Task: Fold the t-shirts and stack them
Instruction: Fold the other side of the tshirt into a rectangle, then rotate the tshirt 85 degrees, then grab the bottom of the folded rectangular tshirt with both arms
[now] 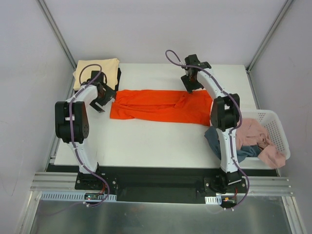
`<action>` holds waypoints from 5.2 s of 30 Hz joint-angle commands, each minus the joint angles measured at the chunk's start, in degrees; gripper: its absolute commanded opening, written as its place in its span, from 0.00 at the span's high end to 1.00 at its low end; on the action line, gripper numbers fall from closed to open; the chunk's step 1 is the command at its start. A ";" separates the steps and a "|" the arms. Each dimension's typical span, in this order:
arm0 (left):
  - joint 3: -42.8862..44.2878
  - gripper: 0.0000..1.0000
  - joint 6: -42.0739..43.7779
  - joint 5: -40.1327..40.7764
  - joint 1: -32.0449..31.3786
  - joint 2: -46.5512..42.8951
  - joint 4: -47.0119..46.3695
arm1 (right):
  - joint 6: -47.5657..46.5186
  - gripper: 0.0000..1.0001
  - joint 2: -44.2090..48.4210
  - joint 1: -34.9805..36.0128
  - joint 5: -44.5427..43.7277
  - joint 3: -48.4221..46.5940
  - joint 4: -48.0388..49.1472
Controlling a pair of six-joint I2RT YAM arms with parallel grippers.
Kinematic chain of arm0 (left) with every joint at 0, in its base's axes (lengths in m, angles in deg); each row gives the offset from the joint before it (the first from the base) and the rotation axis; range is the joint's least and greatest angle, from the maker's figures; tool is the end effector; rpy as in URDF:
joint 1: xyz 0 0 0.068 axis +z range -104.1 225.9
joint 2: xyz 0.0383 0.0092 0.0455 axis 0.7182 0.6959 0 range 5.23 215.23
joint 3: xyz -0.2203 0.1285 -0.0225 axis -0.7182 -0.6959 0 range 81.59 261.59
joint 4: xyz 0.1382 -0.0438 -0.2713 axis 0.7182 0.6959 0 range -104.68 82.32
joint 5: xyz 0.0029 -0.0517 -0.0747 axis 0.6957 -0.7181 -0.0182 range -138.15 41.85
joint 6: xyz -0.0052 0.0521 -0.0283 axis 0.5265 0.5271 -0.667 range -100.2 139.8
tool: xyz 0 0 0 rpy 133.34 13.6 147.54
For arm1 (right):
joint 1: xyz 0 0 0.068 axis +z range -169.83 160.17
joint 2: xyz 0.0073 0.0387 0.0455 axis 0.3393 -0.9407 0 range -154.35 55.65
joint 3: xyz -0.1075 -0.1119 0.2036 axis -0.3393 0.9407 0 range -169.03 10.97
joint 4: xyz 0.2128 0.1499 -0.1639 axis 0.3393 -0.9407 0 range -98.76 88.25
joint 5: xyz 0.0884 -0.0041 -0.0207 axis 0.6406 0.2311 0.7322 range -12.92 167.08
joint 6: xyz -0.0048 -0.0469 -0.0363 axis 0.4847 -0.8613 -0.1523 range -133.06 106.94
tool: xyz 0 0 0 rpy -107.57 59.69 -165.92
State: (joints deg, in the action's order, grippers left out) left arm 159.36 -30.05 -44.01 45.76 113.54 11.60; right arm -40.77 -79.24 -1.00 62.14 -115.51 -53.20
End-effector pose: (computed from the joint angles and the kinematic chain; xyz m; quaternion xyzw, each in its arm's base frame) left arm 0.4453 0.0021 0.1518 -0.4119 0.8647 -0.0892 0.2732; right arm 0.5258 0.1676 0.2041 -0.3472 0.8929 -0.1451 0.2473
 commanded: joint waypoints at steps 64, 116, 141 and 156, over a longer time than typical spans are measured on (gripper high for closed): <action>-34.55 0.01 -8.64 -10.13 -35.81 -39.58 6.22 | 29.65 0.04 -4.17 -3.37 28.65 -7.66 20.24; -25.83 0.01 2.38 -15.40 -41.35 -30.08 -4.14 | 25.32 0.03 29.48 1.82 26.20 25.81 12.67; -30.59 0.43 2.21 -30.42 -34.04 -14.28 -13.80 | 37.37 0.14 54.93 20.28 27.08 81.39 17.77; -35.76 1.00 -1.22 -29.02 -35.36 -15.32 -13.80 | 39.39 0.76 50.95 20.54 28.82 85.08 20.24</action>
State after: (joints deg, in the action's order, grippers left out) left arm 126.14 -30.59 -74.76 11.01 99.66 -4.20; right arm -3.00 -29.45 18.67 88.04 -32.82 -34.29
